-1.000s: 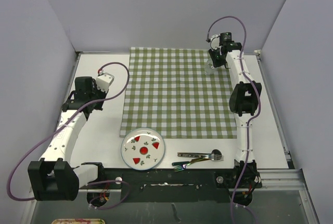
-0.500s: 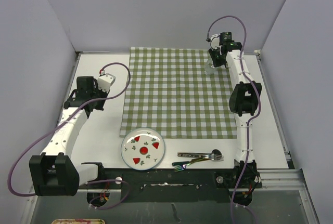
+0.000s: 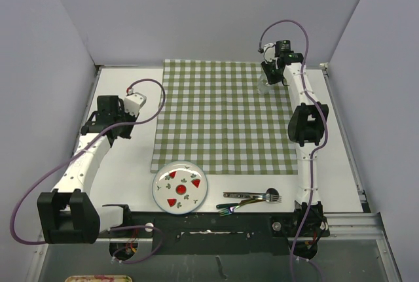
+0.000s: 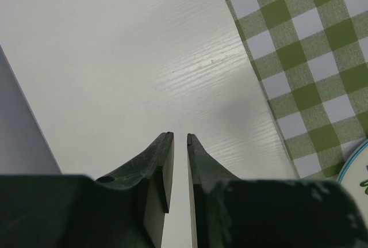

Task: Set the dinner table for one person
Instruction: Place the cup on the napkin.

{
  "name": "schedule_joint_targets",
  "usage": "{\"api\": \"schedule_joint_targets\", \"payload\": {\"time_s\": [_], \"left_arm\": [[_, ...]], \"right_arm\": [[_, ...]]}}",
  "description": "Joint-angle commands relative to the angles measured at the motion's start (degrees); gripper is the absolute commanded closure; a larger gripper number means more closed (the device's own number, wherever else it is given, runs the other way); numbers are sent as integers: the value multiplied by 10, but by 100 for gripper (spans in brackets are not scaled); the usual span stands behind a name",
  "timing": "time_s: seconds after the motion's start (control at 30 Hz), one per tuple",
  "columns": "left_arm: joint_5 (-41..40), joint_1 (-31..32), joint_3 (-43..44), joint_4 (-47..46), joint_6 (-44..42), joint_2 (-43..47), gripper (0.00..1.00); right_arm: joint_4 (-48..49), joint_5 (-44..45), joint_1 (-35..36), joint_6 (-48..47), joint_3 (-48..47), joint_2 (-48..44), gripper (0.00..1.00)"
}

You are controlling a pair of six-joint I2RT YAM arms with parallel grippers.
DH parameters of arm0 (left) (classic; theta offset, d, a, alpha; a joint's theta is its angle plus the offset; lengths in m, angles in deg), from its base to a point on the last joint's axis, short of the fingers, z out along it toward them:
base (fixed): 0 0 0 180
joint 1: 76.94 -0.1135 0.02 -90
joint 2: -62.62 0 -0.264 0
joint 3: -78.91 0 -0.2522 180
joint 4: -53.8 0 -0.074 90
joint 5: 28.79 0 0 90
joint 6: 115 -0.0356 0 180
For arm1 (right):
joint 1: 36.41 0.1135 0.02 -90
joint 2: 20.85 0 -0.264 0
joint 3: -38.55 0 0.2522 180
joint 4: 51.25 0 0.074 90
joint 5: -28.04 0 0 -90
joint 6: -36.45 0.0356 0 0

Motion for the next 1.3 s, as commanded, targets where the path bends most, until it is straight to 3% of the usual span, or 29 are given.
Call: {"api": "schedule_joint_targets", "payload": {"time_s": [0.0,0.33,1.27], "left_arm": [[14,-4,30,-5,-8,-5,85],[20,-4,34,2,-10,-16,85],[40,-4,70,47,-9,-60,80]], "right_arm": [[26,4,7,-5,-37,-16,78],[26,8,9,-8,-37,-15,71],[26,15,9,-16,-35,-7,65]]}}
